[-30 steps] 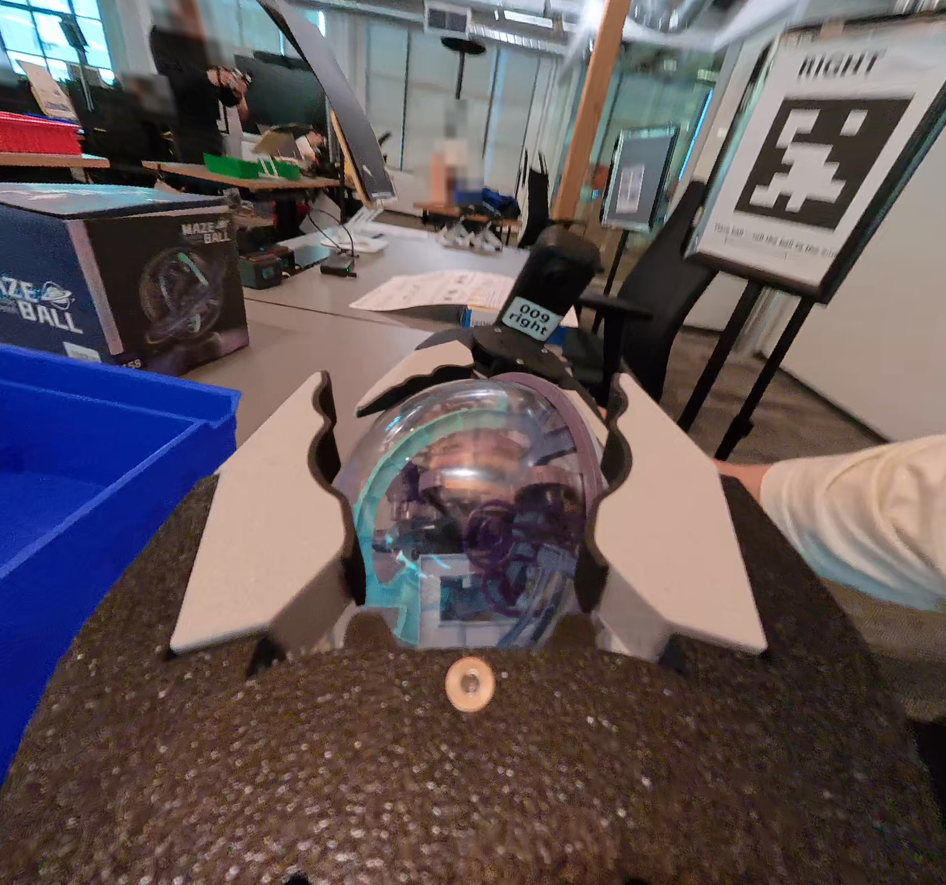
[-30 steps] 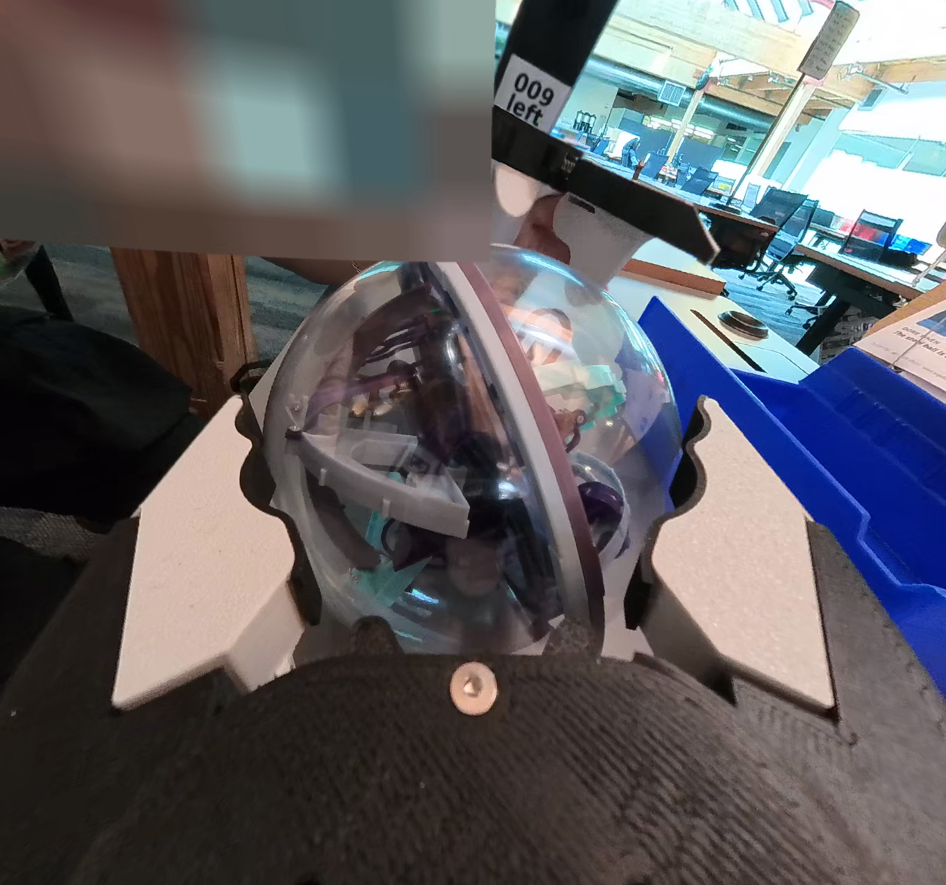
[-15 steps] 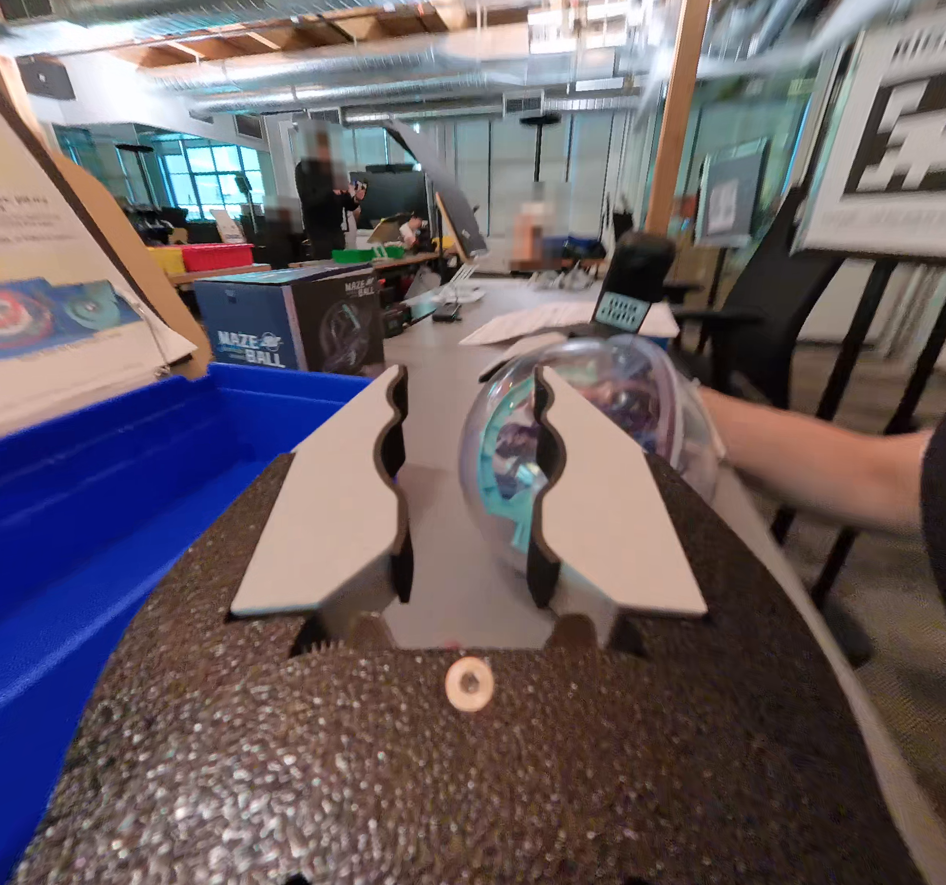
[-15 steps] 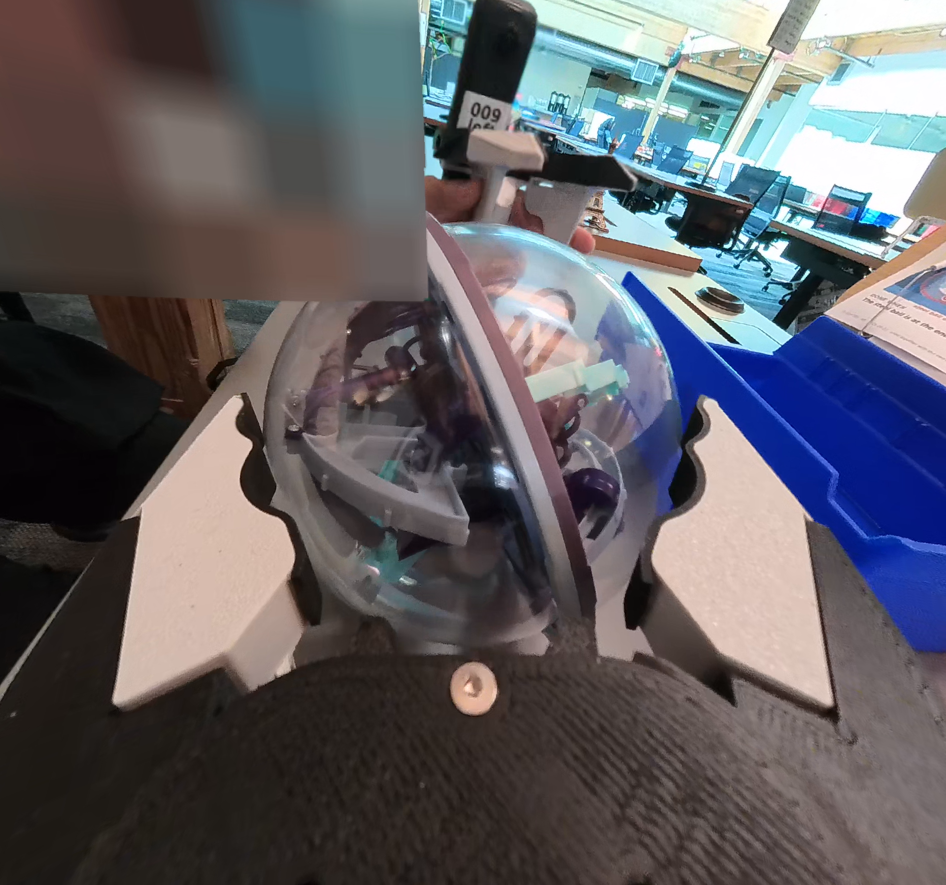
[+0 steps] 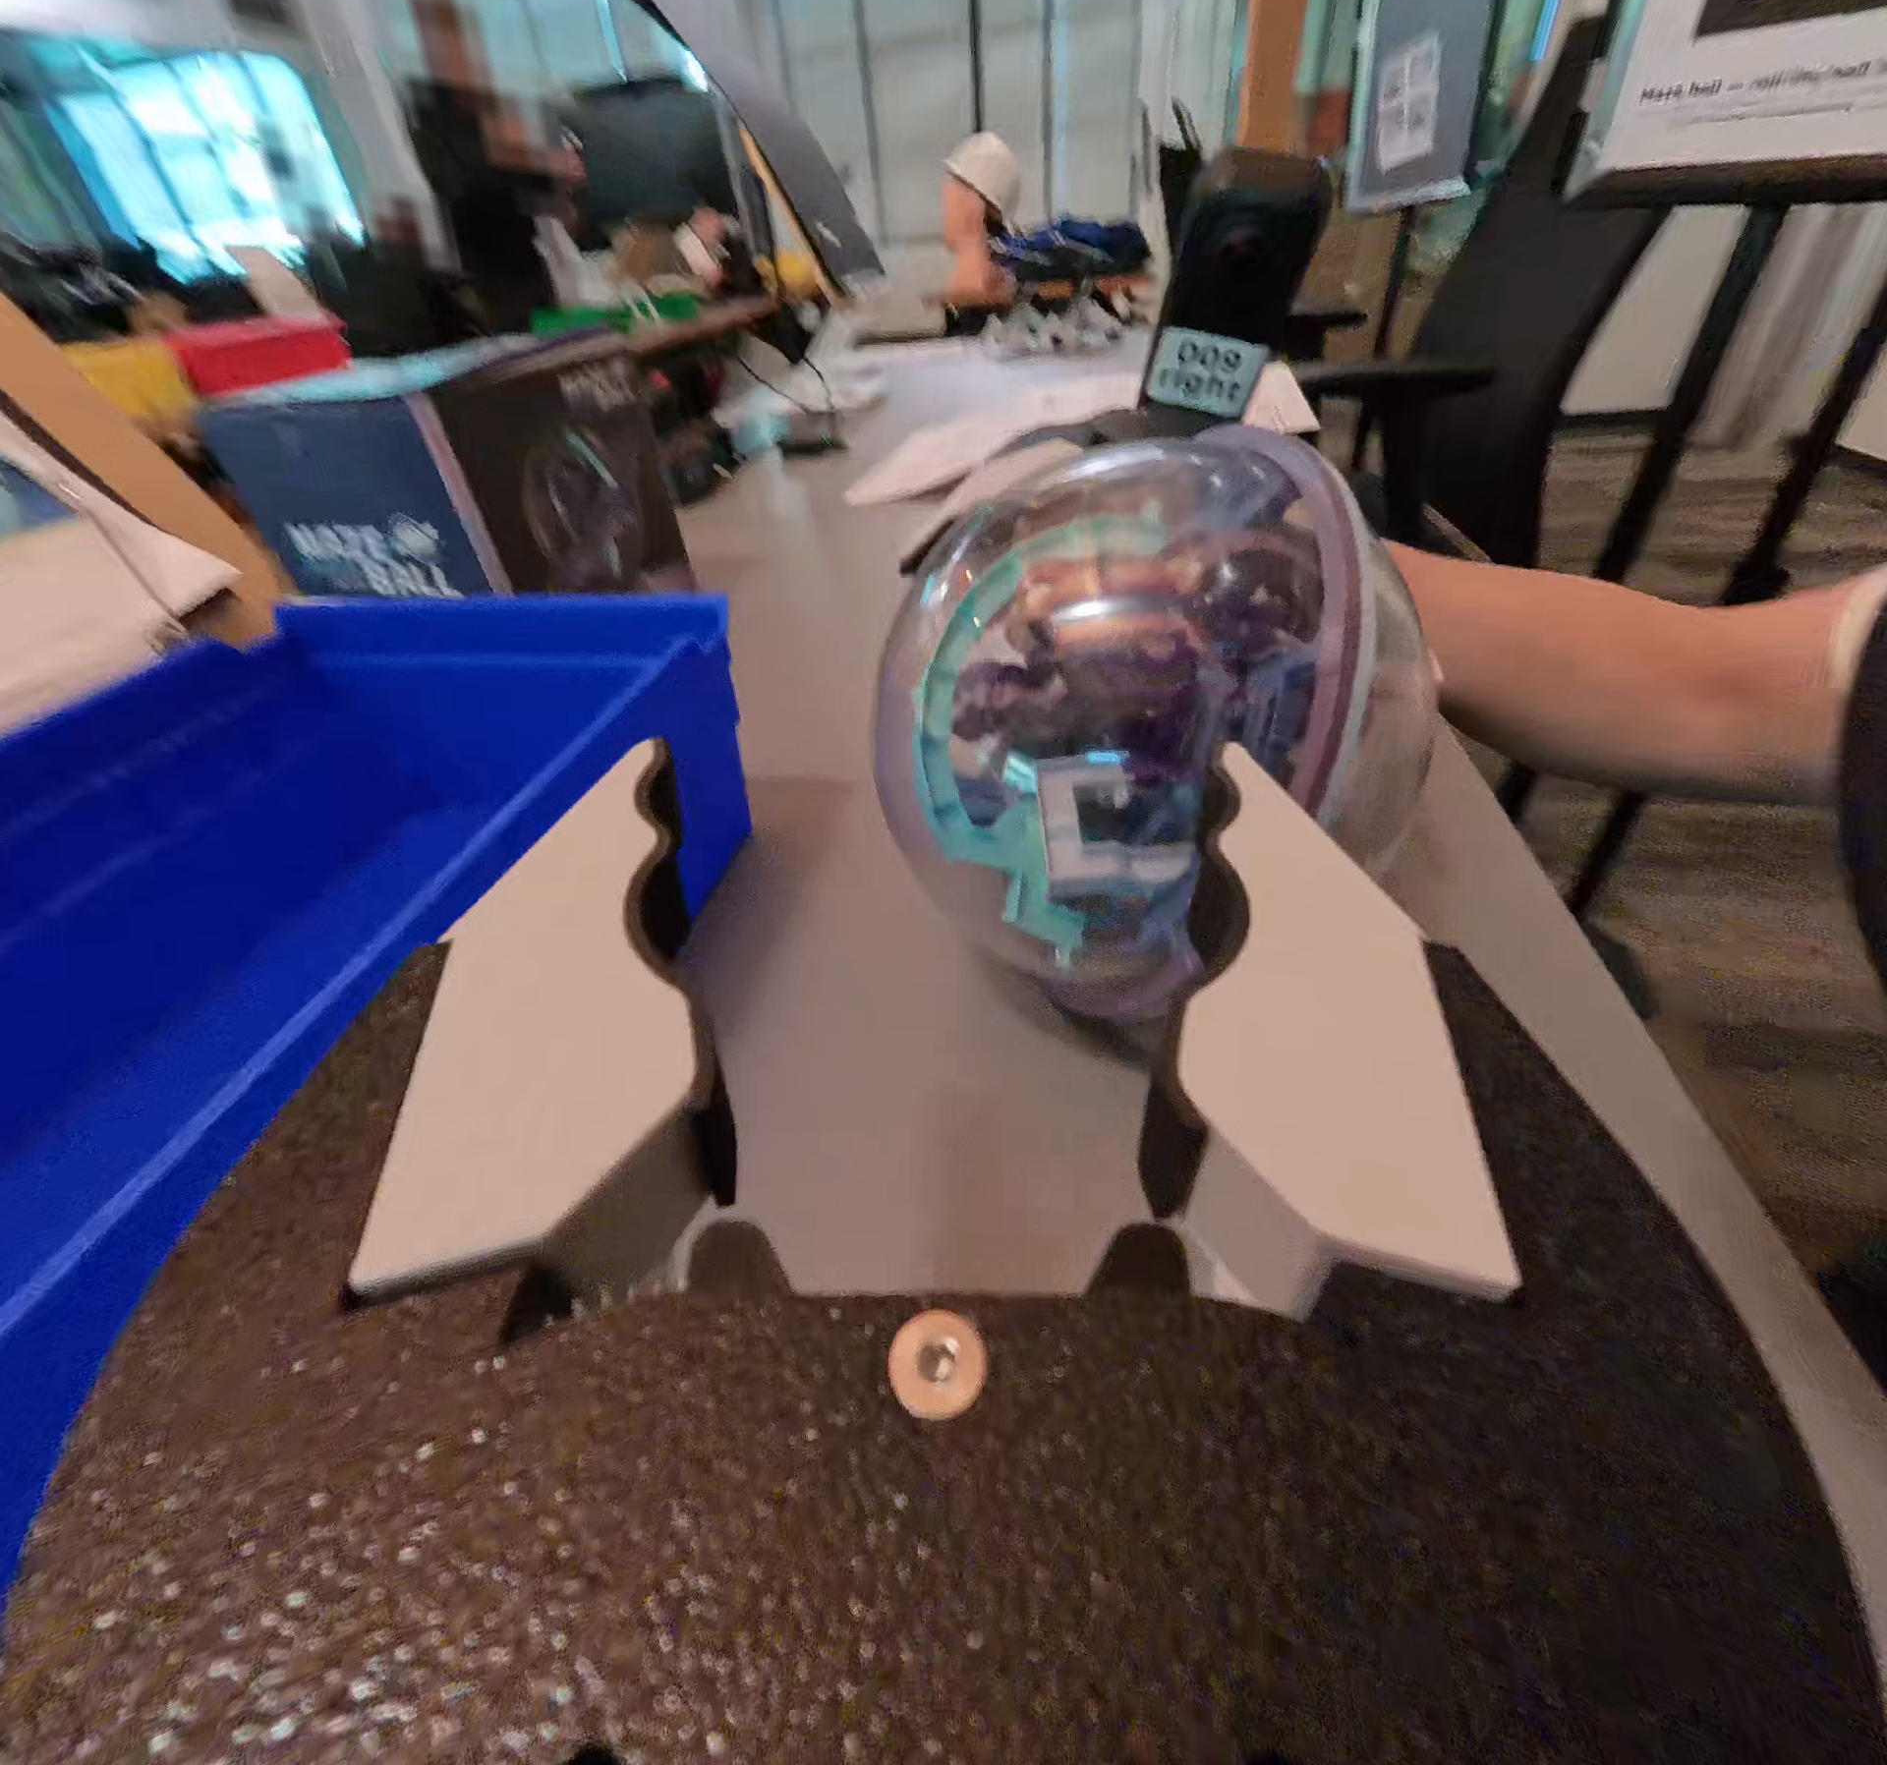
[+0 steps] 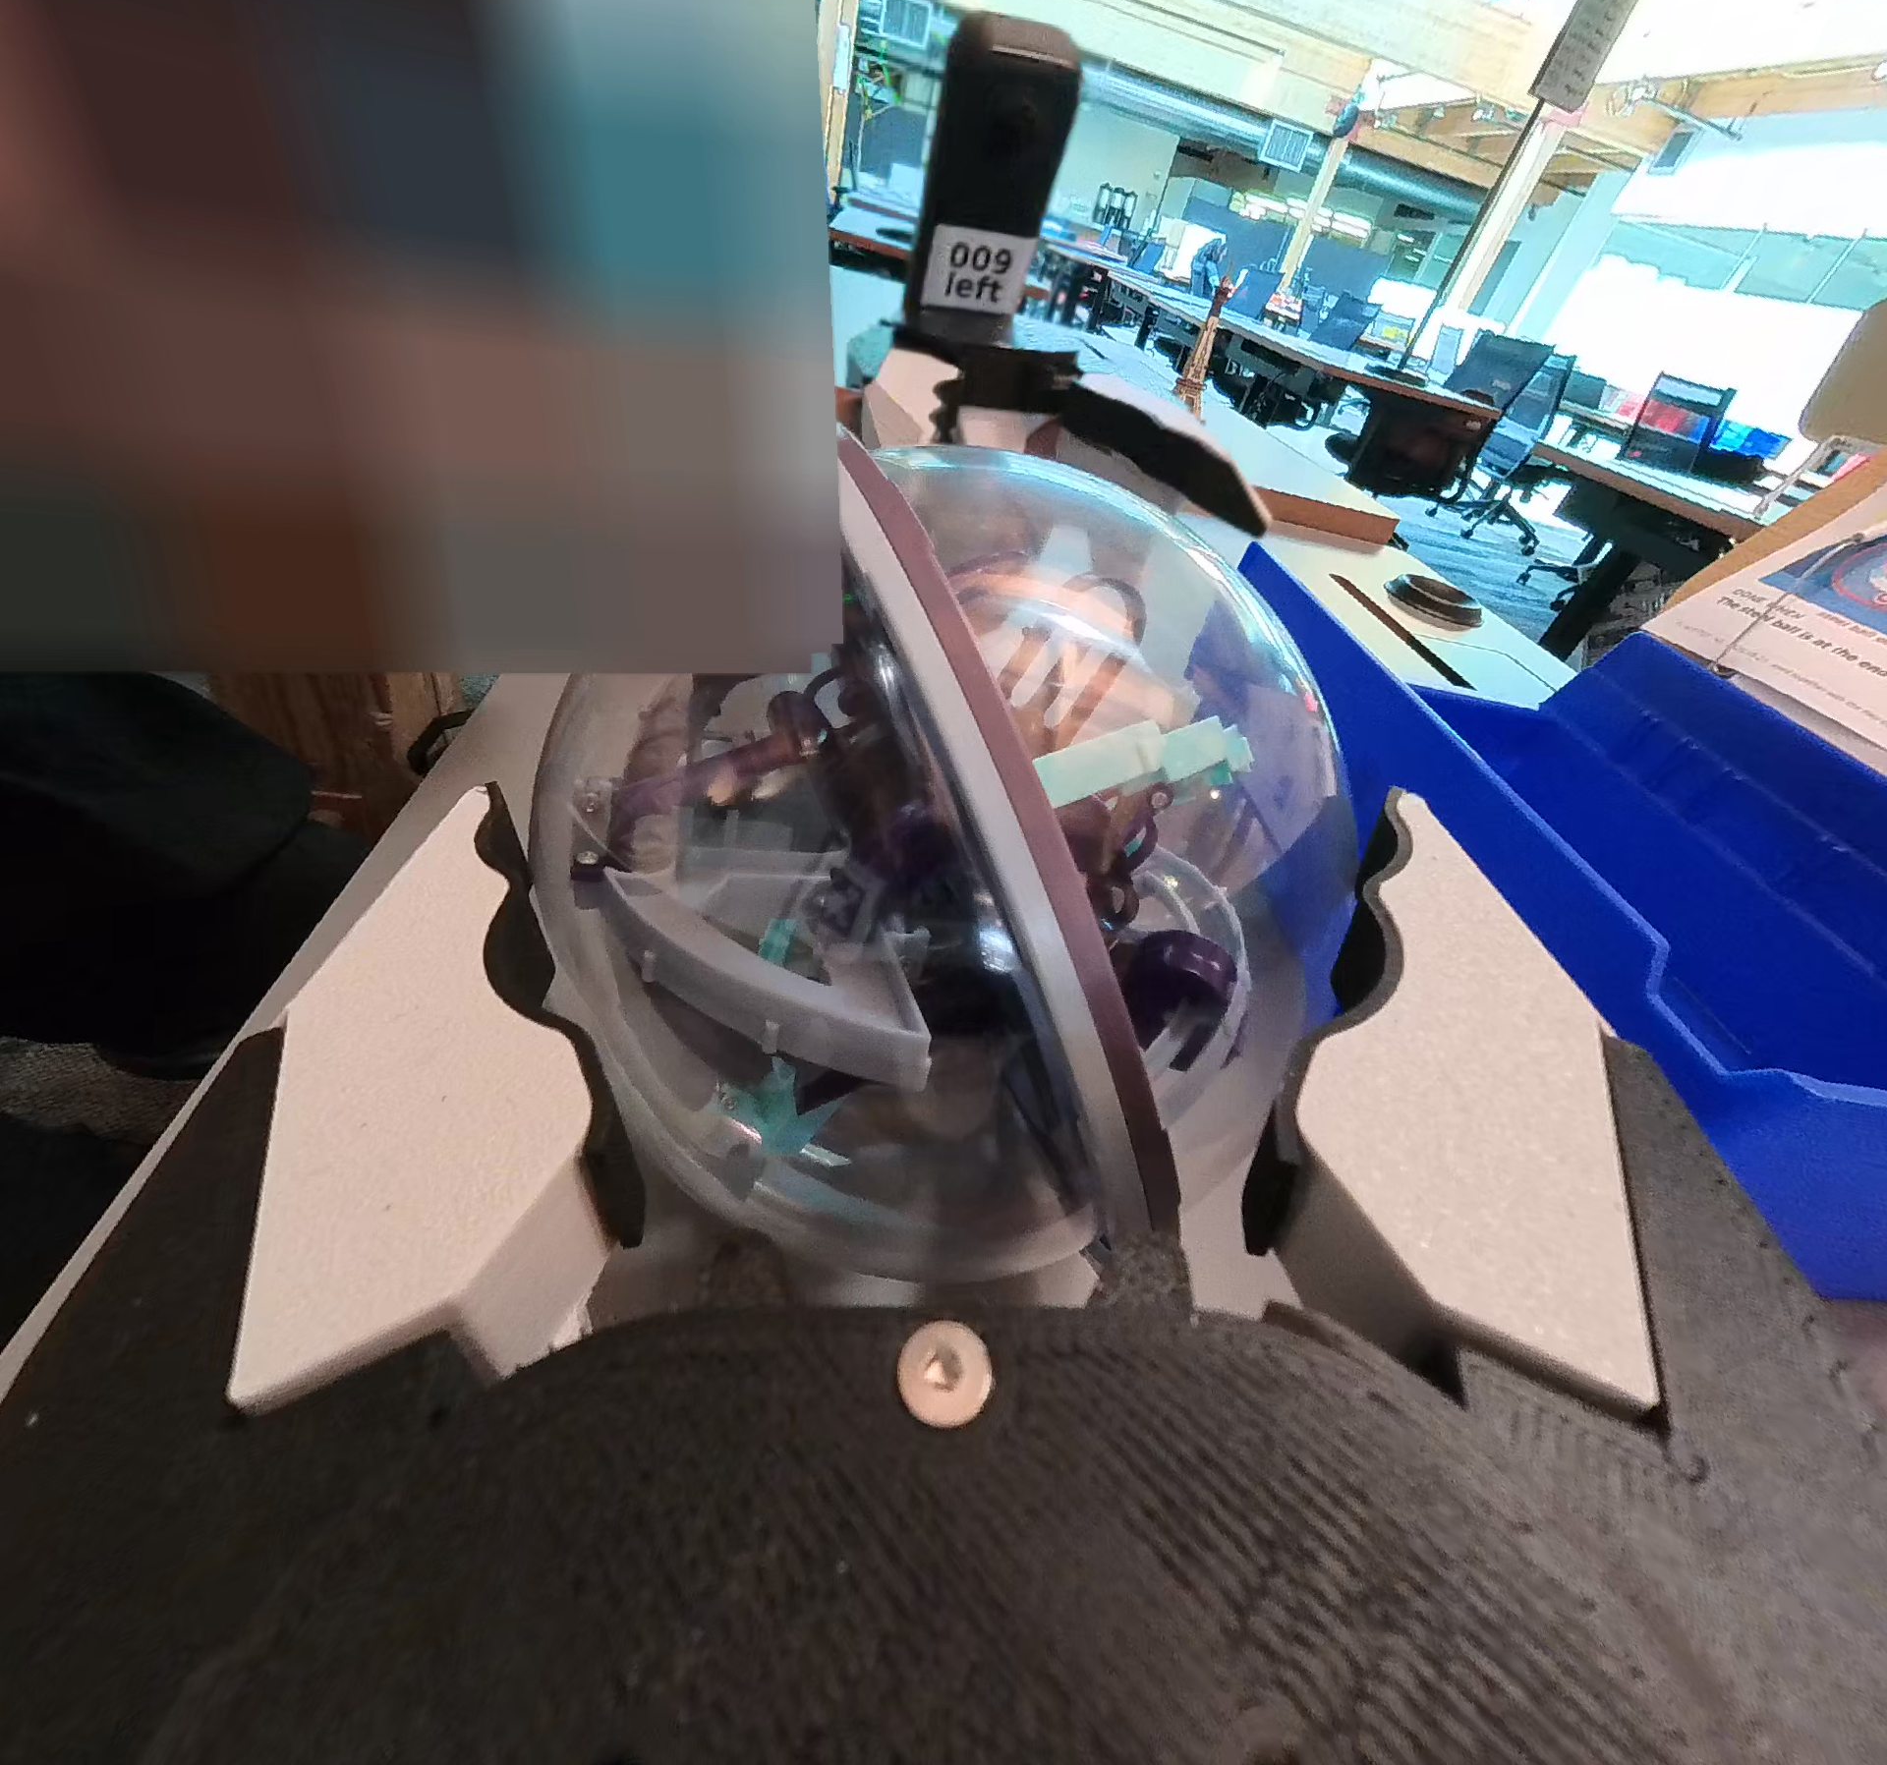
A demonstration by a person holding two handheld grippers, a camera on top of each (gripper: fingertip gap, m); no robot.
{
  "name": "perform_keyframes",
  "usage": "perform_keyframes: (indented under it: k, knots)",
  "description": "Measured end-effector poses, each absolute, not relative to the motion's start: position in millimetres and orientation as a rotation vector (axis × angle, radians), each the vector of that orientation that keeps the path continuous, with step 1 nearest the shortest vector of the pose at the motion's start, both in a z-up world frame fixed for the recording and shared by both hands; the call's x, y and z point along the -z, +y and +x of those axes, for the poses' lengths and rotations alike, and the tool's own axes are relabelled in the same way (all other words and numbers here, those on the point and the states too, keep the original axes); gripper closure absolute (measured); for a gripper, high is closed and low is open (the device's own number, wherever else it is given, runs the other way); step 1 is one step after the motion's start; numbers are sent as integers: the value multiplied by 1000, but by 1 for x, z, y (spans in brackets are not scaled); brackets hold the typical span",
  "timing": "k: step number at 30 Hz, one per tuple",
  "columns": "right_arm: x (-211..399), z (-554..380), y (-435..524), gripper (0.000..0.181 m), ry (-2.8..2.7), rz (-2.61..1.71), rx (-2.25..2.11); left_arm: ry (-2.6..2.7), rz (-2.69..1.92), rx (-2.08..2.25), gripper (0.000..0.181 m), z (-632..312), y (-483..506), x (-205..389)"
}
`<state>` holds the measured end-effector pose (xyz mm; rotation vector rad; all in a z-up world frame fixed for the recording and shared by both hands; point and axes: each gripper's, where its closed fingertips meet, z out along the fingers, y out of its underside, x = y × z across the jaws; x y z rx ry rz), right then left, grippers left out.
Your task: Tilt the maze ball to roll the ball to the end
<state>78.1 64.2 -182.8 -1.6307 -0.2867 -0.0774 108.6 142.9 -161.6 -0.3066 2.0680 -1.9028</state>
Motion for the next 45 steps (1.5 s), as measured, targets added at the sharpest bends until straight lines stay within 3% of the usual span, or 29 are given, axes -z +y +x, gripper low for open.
perform_keyframes:
  k: [13,17,21,36,45]
  knots:
    - [186,86,67,27,-249,-1654,112,2641,-125,1681,82,66,124,236]
    - [188,89,66,27,-234,-1665,116,2618,-169,1583,91,75,116,250]
    - [188,90,67,27,-218,-1664,106,2574,-219,1571,108,85,116,249]
    - [192,92,62,28,-302,-1650,167,2477,-130,1556,112,89,118,241]
    - [216,103,62,28,-395,-1762,318,2286,-51,1730,110,86,126,203]
